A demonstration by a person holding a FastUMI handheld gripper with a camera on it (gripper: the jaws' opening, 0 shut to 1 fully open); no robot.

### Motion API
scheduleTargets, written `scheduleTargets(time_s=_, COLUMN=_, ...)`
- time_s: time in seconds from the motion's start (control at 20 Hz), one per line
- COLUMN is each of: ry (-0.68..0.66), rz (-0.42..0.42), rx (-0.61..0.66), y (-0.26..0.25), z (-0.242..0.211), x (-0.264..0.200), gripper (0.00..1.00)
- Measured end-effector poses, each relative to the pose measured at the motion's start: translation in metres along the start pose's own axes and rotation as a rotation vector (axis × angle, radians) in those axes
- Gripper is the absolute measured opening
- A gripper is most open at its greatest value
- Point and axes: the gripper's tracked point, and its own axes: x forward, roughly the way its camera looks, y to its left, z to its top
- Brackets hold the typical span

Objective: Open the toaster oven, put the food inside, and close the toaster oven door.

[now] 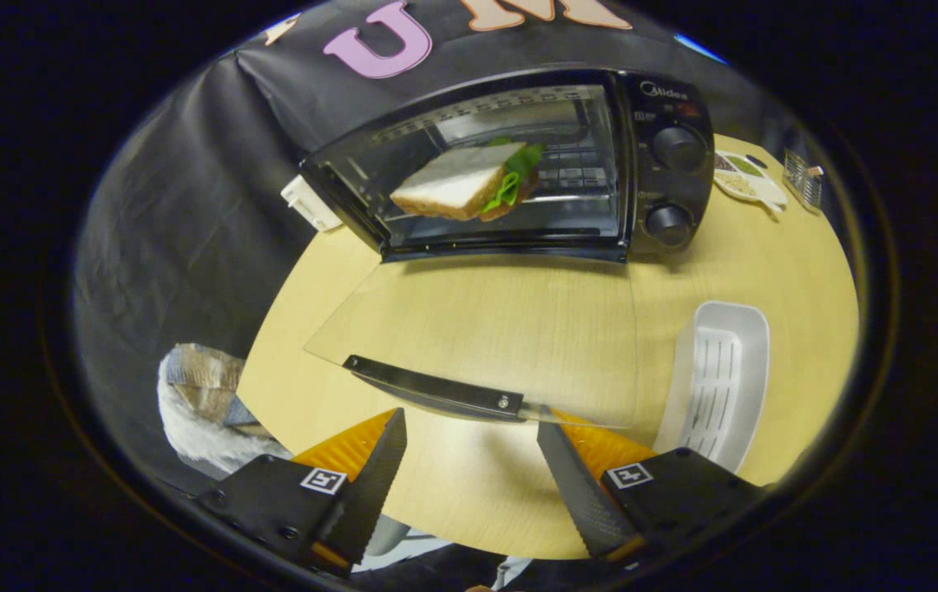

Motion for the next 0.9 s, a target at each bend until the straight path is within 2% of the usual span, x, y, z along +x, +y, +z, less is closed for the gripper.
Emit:
scheduleTargets(time_s=0.25, ry=-0.054, rz=0.01, rx=0.003, y=0.006, z=0.023, x=-0.012, gripper=0.98)
scheduleTargets(time_s=0.35, ry=-0.085, rz=-0.01, rx=-0.009, y=0.002, z=0.038, x=-0.013, gripper=0.99)
scheduleTargets(time_s=0.55, ry=-0.11, rz=0.037, rx=0.056, y=0.013, z=0.06, x=-0.016, gripper=0.99)
scheduleTargets(time_s=0.9, ry=-0.142, rz=0.057, rx=0.053, y=0.024, z=0.08, x=-0.018, gripper=1.0)
